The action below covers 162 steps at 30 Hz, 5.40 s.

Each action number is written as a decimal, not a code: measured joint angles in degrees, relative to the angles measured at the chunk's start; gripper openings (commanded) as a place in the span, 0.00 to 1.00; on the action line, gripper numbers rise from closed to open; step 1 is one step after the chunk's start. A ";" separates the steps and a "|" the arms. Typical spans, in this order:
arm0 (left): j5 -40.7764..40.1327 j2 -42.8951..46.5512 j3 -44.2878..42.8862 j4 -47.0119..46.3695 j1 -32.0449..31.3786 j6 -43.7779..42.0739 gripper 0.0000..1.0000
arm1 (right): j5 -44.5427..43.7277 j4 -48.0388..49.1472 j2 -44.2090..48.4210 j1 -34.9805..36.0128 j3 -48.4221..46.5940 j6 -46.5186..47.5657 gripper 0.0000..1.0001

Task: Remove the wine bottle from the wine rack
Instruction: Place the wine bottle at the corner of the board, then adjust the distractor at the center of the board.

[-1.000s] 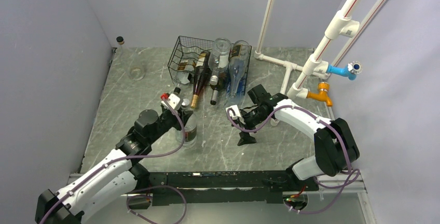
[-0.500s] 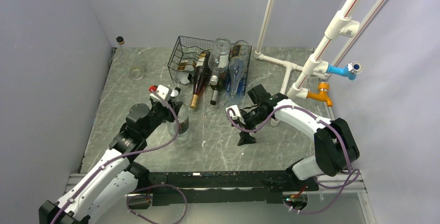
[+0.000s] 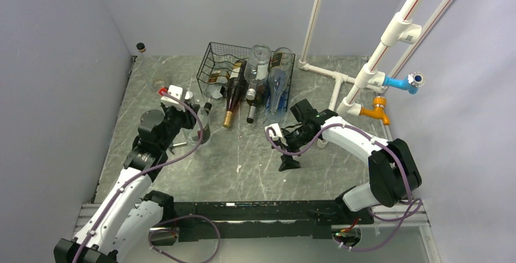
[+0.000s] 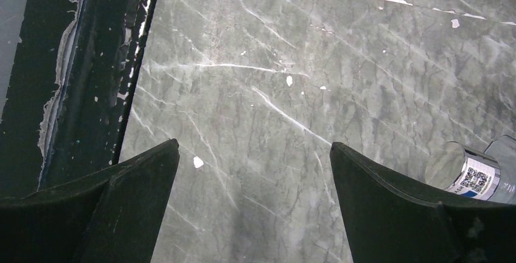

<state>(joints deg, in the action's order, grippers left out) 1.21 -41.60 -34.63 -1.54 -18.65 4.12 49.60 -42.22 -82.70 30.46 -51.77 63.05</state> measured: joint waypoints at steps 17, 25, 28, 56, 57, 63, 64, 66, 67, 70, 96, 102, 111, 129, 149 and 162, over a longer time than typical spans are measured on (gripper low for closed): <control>4.22 -6.75 -0.02 -6.21 13.90 1.62 0.00 | 0.02 -0.24 0.00 0.00 -0.04 0.17 0.98; 6.54 -10.93 -0.02 -11.82 19.56 1.51 0.00 | 0.20 -0.44 0.00 0.00 -0.07 0.44 0.98; 7.13 -12.48 -0.02 -13.97 21.27 1.27 0.00 | 0.24 -0.66 0.00 0.00 -0.07 0.46 0.98; 16.61 -34.73 -8.68 -31.65 34.10 0.98 0.00 | 0.35 -1.31 0.00 0.09 -0.52 1.05 0.98; 17.20 -35.60 -9.40 -32.04 34.10 1.42 0.00 | 0.33 -1.36 0.00 0.13 -0.57 1.05 0.98; 19.47 -41.64 -14.05 -34.45 33.79 3.56 0.00 | 0.31 -1.36 0.00 0.24 -0.68 1.05 0.98; 19.63 -42.71 -14.93 -34.67 33.62 3.74 0.00 | 0.31 -1.36 -0.02 0.26 -0.68 1.07 0.98; 19.69 -44.70 -16.81 -34.67 33.16 3.67 0.00 | 0.28 -1.36 -0.02 0.35 -0.68 1.07 0.98; 19.67 -45.51 -17.53 -34.67 32.89 3.58 0.00 | 0.28 -1.38 -0.02 0.35 -0.68 1.07 0.98; 19.71 -47.82 -19.85 -34.49 31.71 3.23 0.00 | 0.26 -1.42 -0.02 0.39 -0.70 1.07 0.98; 15.63 -64.72 -34.40 -33.31 24.48 -4.57 0.01 | 0.24 -2.38 -0.61 1.14 -1.01 1.73 0.98; 14.84 -66.16 -34.82 -34.40 24.44 -5.49 0.13 | 0.24 -2.45 -0.79 1.25 -1.03 1.90 0.98; 14.38 -66.47 -33.57 -37.11 24.44 -5.60 0.51 | 0.20 -2.64 -1.38 1.27 -1.29 1.92 0.98; 11.93 -40.65 -18.38 -40.98 24.46 -2.86 0.99 | 0.26 -3.74 -1.27 1.27 -1.66 2.56 0.98; 11.91 4.22 -4.81 -5.79 26.99 19.65 1.00 | 1.18 -7.85 8.44 -1.29 -1.86 3.32 0.99; 29.31 -1.31 -3.58 4.31 26.60 29.81 0.99 | 3.56 -9.75 21.86 -9.97 3.50 2.54 0.99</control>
<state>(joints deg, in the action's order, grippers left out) 30.52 -42.92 -38.22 2.76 7.94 33.93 53.17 -51.96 -60.84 20.49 -48.27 65.58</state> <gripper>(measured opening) 0.995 0.990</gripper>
